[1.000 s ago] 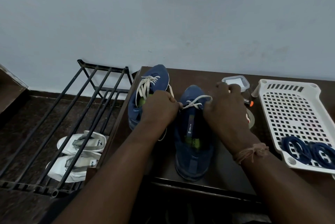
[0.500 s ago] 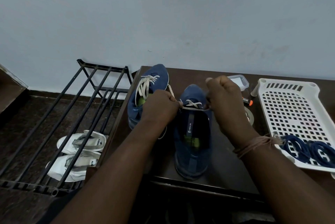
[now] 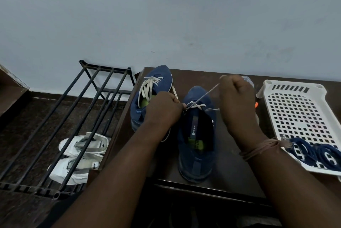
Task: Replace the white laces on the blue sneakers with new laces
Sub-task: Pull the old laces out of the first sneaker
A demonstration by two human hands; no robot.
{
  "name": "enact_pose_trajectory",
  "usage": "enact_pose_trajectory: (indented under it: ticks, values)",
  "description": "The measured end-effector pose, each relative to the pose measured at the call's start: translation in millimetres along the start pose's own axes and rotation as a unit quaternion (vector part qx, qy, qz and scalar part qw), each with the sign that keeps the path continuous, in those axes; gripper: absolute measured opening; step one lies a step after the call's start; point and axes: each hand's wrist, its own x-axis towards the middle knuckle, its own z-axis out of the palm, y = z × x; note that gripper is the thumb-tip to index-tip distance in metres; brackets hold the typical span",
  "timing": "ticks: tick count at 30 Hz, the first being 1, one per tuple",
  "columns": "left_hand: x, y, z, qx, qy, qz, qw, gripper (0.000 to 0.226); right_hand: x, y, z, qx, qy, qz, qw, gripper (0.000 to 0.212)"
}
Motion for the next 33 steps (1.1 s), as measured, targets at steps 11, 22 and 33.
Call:
enact_pose_trajectory:
  ticks: [11, 22, 33]
  values:
    - [2.3, -3.2, 1.2, 0.009, 0.0, 0.0, 1.0, 0.025, 11.5, -15.4, -15.2, 0.179, 0.11, 0.018, 0.978, 0.035]
    - [-1.2, -1.0, 30.5, 0.045, 0.022, 0.105, 0.993, 0.011, -20.5, 39.1, 11.8, -0.382, -0.193, 0.014, 0.904, 0.025]
    - [-3.8, -6.4, 39.5, 0.244, 0.065, 0.248, 0.935, 0.049, 6.0, 34.8, -19.5, -0.265, -0.175, 0.19, 0.929, 0.012]
